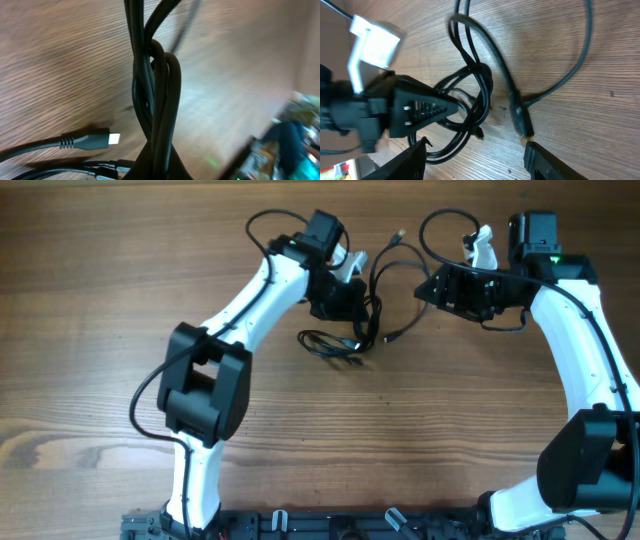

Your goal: Untangle cables

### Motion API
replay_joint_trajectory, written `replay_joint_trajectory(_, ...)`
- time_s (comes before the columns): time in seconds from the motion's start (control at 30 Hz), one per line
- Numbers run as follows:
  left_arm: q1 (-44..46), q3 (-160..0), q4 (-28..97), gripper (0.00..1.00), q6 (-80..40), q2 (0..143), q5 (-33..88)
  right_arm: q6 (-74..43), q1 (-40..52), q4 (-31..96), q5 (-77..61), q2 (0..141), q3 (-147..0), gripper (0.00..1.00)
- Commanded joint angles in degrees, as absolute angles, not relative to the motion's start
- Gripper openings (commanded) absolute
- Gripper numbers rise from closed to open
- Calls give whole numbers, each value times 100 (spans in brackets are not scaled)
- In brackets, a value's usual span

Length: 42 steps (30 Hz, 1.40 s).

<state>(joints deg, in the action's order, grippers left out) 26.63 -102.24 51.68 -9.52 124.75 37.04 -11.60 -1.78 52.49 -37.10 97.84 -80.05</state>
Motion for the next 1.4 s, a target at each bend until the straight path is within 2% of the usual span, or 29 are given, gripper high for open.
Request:
replay_joint_trajectory(0.0,2397,-10503,5111,4,-314,11828,5242,-1031,-154,5162,-3911,9804,-8141,63)
replay_joint_trajectory(0.27,1964,-10501,4523,4,-318,11657,7832,-349,-158,4904,-4993,9802,-8143,63)
replay_joint_trajectory(0.37,1837,-10501,4390,4,-320,11657,8206,-298,-158,4672,-5345,9786,-8143,62)
replay_joint_trajectory(0.67,1767,-10501,4390,4,-325,11657,8093,-375,-373,4340,-5623,9321,-8145,55)
replay_joint_trajectory(1.03,1925,-10501,4388,4,-541,11657,8090,-963,95,3975,-5428,9306,-8141,38)
replay_joint_trajectory(1.37,2078,-10501,4388,4,-561,11657,8093,-1291,290,3723,-5098,9306,-8141,27)
